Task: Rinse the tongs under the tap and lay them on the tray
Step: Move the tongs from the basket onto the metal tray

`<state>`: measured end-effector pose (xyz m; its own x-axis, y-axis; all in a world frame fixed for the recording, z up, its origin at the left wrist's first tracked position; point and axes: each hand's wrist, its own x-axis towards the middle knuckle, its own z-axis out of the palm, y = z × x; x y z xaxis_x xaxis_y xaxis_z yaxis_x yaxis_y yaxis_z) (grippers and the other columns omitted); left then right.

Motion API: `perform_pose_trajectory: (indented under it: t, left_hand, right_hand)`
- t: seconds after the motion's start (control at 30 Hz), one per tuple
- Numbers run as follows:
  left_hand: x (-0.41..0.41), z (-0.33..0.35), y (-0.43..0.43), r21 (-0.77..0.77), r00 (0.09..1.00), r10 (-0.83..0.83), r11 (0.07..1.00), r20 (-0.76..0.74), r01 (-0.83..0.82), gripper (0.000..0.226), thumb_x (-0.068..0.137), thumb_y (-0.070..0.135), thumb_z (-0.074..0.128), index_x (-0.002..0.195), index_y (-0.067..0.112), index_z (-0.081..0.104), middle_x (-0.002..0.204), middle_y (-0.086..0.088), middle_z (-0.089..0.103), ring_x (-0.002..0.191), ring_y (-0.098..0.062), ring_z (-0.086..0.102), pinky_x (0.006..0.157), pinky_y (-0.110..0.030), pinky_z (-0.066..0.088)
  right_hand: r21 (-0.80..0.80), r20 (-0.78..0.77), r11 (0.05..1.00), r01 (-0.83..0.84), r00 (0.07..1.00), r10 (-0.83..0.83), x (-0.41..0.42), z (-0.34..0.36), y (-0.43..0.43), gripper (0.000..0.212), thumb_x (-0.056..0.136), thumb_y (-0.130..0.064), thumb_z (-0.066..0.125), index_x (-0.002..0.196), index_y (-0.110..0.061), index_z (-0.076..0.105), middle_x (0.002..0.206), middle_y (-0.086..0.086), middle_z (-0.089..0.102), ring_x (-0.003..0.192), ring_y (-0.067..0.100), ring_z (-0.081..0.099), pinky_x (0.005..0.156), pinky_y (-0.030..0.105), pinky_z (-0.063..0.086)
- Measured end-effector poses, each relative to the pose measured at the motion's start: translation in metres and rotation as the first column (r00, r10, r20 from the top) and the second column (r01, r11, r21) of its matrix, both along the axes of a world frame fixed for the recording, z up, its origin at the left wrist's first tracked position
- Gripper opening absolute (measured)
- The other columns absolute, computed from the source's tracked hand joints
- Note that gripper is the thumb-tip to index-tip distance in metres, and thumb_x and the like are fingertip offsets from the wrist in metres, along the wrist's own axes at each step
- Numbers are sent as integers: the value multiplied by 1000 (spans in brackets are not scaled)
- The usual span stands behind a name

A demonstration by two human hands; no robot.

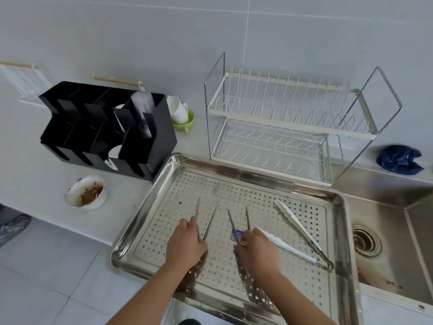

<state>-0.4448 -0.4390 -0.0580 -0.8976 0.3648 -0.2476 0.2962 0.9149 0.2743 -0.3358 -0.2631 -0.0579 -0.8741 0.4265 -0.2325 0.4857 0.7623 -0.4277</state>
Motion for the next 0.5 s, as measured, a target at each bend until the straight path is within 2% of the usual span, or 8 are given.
perform_pose_trajectory:
  t: [0.07, 0.17, 0.27, 0.37, 0.43, 0.5]
  left_hand:
    - [-8, -1, -5, -7, 1000, -27, 1000, -2, 27, 80, 86, 47, 67, 151, 17, 33, 129, -4, 52, 108, -17, 56, 81, -26, 53]
    - [-18, -4, -12, 7, 998, -59, 998, 13, 59, 88, 85, 54, 66, 155, 16, 27, 135, -5, 50, 111, -17, 57, 81, -25, 51]
    - [-23, -7, -16, 23, 992, -121, 992, 22, 121, 87, 88, 53, 63, 156, 15, 27, 136, -6, 51, 100, -14, 61, 77, -23, 54]
    - [-28, -8, -18, 43, 987, -158, 987, 34, 156, 86, 90, 52, 62, 157, 14, 24, 141, -7, 48, 85, -10, 58, 67, -20, 51]
    - [-31, -8, -18, 63, 985, -168, 984, 37, 165, 87, 91, 52, 61, 158, 14, 22, 145, -9, 45, 83, -9, 57, 64, -18, 47]
    - [-33, -8, -20, 79, 984, -176, 982, 40, 173, 88, 91, 54, 61, 158, 14, 21, 147, -10, 44, 90, -11, 61, 67, -18, 47]
  right_hand:
    - [0, -16, 997, 82, 997, -82, -1, -2, -1, 35, 91, -53, 67, 110, -25, 59, 108, -7, 54, 79, 16, 64, 61, 28, 52]
    - [33, 36, 987, 156, 987, -157, -1, -5, -9, 53, 87, -61, 67, 121, -24, 52, 115, -4, 54, 91, 22, 65, 67, 30, 48]
    - [32, 42, 972, 233, 971, -235, -5, -7, -21, 52, 89, -52, 69, 128, -23, 50, 121, -2, 53, 93, 24, 65, 70, 29, 47]
    - [8, 62, 948, 318, 946, -317, -14, -8, -32, 48, 89, -47, 69, 126, -22, 51, 121, 1, 56, 87, 21, 62, 69, 27, 46]
    - [-29, 69, 936, 351, 935, -349, -19, -11, -42, 45, 88, -46, 68, 122, -22, 52, 117, 2, 58, 81, 19, 55, 69, 28, 47]
    - [-51, 86, 931, 363, 930, -358, -25, -14, -54, 47, 88, -50, 68, 121, -23, 49, 108, 0, 62, 78, 18, 56, 65, 27, 46]
